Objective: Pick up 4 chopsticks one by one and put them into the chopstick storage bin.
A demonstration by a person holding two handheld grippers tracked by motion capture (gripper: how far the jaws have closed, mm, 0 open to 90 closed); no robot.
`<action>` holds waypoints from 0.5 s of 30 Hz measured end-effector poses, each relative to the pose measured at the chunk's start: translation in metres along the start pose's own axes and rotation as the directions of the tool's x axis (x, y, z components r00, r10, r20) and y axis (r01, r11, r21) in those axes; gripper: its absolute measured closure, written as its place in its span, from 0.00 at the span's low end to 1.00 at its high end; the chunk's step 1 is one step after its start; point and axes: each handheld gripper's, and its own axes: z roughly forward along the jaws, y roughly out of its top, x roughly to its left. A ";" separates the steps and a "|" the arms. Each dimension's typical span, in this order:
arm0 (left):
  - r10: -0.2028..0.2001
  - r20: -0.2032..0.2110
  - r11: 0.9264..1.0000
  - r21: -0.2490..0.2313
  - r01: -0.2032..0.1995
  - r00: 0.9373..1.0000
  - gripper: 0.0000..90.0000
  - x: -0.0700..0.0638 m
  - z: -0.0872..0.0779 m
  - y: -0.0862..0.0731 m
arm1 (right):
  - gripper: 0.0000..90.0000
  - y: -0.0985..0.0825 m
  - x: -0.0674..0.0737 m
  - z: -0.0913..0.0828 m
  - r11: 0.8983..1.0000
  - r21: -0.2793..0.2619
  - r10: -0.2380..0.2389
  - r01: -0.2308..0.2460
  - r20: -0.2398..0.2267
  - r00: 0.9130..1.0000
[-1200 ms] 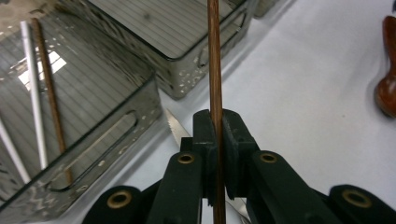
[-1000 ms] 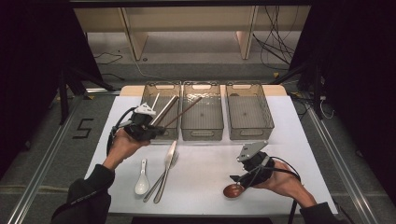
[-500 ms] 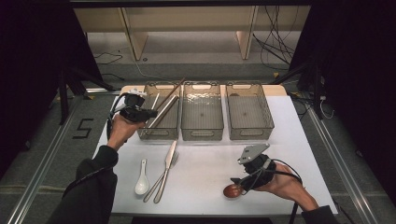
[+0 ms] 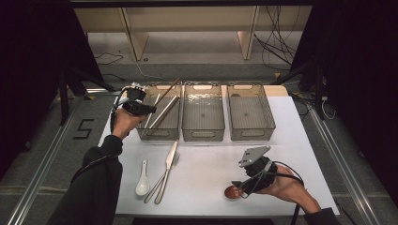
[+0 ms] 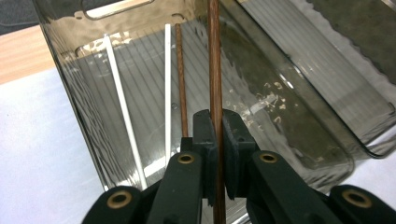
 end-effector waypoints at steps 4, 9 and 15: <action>-0.009 -0.006 1.000 0.015 0.009 1.000 0.94 0.002 0.005 -0.001 | 0.34 0.000 0.000 0.000 1.000 0.001 0.001 -0.001 0.000 1.000; -0.030 -0.008 0.999 0.028 0.030 1.000 0.94 0.005 0.012 -0.003 | 0.34 0.000 0.001 0.001 1.000 0.007 -0.001 0.001 -0.002 1.000; -0.073 -0.012 0.997 -0.006 0.073 0.997 0.78 0.006 0.015 -0.004 | 0.34 0.000 0.002 0.003 1.000 0.016 -0.004 0.004 -0.012 1.000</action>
